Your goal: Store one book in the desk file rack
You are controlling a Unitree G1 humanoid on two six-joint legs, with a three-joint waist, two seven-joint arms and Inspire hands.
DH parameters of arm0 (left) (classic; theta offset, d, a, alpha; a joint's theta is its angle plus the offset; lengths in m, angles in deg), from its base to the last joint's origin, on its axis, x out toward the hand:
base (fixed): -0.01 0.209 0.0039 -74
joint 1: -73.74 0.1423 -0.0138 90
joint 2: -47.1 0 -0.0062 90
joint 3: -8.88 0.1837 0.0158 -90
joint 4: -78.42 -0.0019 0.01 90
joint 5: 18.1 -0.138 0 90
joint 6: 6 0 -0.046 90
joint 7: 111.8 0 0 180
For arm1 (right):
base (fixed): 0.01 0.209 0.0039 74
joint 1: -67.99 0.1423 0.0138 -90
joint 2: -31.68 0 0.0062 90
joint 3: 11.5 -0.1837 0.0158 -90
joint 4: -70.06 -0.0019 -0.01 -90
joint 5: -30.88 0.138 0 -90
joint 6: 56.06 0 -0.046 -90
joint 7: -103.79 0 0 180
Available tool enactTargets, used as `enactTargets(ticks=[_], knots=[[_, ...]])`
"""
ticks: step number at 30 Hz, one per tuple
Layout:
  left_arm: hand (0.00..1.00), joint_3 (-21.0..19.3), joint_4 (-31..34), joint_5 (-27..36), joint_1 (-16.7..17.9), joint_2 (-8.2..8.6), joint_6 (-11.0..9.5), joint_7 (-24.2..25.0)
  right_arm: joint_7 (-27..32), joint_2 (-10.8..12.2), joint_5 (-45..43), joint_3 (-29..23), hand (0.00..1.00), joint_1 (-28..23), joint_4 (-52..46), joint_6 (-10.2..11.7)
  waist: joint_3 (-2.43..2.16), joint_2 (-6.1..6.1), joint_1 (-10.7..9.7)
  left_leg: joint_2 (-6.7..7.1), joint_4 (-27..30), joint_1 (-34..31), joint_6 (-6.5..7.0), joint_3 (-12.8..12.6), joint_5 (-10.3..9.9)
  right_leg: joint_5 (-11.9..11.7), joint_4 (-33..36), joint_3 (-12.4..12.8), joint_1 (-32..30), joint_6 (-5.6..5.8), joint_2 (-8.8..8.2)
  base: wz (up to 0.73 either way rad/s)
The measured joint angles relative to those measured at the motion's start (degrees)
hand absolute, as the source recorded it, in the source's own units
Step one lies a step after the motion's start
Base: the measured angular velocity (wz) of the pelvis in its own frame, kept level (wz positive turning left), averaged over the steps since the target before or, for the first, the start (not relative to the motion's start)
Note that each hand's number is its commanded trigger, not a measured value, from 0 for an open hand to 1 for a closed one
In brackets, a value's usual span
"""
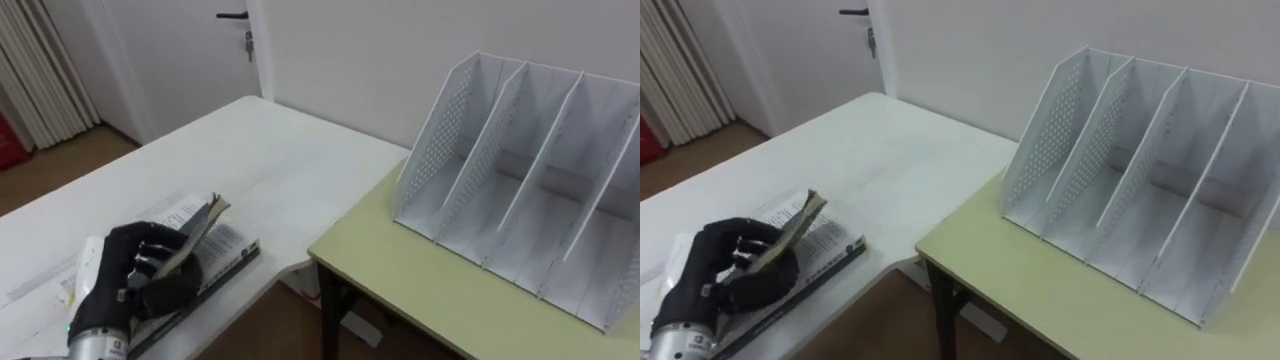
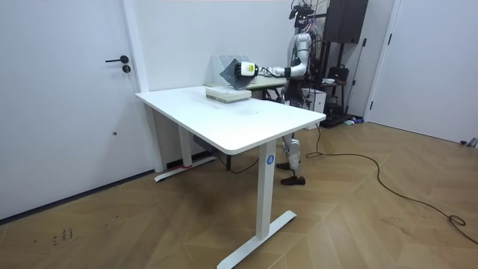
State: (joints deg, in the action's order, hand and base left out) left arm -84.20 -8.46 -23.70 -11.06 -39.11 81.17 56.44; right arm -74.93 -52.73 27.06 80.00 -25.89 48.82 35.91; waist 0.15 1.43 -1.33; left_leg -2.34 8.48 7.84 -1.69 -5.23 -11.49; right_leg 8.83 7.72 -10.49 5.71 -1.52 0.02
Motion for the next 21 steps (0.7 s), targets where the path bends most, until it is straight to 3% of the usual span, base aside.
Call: enactTargets(ticks=[4, 14, 21], knots=[[1.00, 0.62, 1.83, 7.26, -0.14, 0.03, -2.27, 3.73, -2.05, 1.17, 2.43, 1.93, 0.00, 1.51, -0.21, 2.52, 0.24, -0.36, 0.17, 0.01, 0.00, -0.51, 0.00, -0.24, 0.00, 0.00, 0.07, 0.25, -0.83, 0.00, 0.01, -0.03], [1.00, 4.40, 4.26, 25.92, -0.27, 0.00, -2.35, 13.64, -10.79, 1.57, 2.73, 6.70, 0.00, 0.81, -9.52, 2.49, 0.18, -0.12, 0.35, -0.34, 0.11, -1.06, 0.00, -0.79, 0.00, 0.00, 0.97, 0.78, -1.68, 0.00, -0.06, -0.04], [1.00, 4.67, 7.02, 34.43, -0.42, -0.01, -2.27, 19.04, -16.39, 1.65, 3.05, 9.57, 0.00, -1.64, -25.21, 2.37, 0.34, 0.08, 0.41, -0.58, 0.11, -0.96, -0.01, -0.88, -0.01, -0.02, 1.11, 1.09, -1.92, -0.04, 0.06, -0.04]])
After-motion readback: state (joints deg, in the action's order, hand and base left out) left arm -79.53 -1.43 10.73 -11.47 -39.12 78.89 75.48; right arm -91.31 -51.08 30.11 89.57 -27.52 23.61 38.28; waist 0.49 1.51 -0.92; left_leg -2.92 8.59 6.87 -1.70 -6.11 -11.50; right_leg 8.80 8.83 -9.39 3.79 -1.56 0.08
